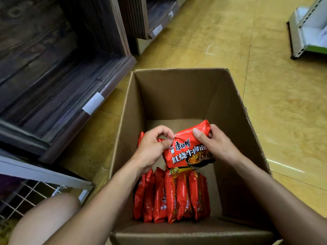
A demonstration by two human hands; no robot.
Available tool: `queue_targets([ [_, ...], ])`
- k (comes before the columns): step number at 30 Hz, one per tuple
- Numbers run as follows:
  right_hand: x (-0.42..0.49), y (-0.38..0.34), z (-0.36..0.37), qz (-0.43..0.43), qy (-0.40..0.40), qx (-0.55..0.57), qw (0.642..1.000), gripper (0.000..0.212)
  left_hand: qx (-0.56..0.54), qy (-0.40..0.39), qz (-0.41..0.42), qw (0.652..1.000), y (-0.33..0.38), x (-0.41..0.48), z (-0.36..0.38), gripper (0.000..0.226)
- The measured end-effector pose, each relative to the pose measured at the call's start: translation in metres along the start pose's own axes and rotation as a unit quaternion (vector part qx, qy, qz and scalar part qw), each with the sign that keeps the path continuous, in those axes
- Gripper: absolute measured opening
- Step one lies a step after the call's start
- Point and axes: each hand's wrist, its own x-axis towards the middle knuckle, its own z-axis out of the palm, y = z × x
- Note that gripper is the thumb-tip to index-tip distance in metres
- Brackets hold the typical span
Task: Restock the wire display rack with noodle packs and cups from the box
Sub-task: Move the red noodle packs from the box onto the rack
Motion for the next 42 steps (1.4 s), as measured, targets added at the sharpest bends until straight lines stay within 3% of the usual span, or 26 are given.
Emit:
queue_targets([
  [3,-0.003,0.001,0.000,0.022,-0.029,0.072,0.997,0.068,-0.074,0.017,-0.035,0.996,-0.005,0.005,-0.003,0.037],
  [9,-0.004,-0.003,0.003,0.067,-0.022,0.189,0.979,0.041,-0.164,0.062,-0.077,0.982,-0.008,0.008,-0.001,0.017],
  [13,-0.004,-0.006,0.002,0.036,0.026,0.155,0.987,0.036,-0.060,0.078,-0.086,0.991,-0.009,0.006,-0.003,0.019],
  [19,-0.005,-0.011,-0.001,0.000,0.073,0.124,0.990,0.037,-0.012,0.129,-0.099,0.987,-0.018,0.008,-0.008,0.014],
  [22,-0.005,-0.016,-0.008,-0.015,0.121,0.113,0.986,0.037,0.121,0.177,-0.146,0.966,-0.042,0.016,-0.018,0.022],
  [27,-0.005,-0.017,-0.017,-0.013,0.149,0.104,0.983,0.038,0.248,0.106,-0.268,0.925,-0.071,0.017,-0.017,0.035],
  [32,-0.003,-0.014,-0.015,-0.004,0.134,0.105,0.985,0.039,0.309,0.079,-0.289,0.903,-0.073,0.016,-0.009,0.051],
  [42,-0.004,-0.010,-0.009,0.017,0.108,0.099,0.989,0.035,0.366,0.048,-0.286,0.884,-0.077,0.008,-0.007,0.052],
])
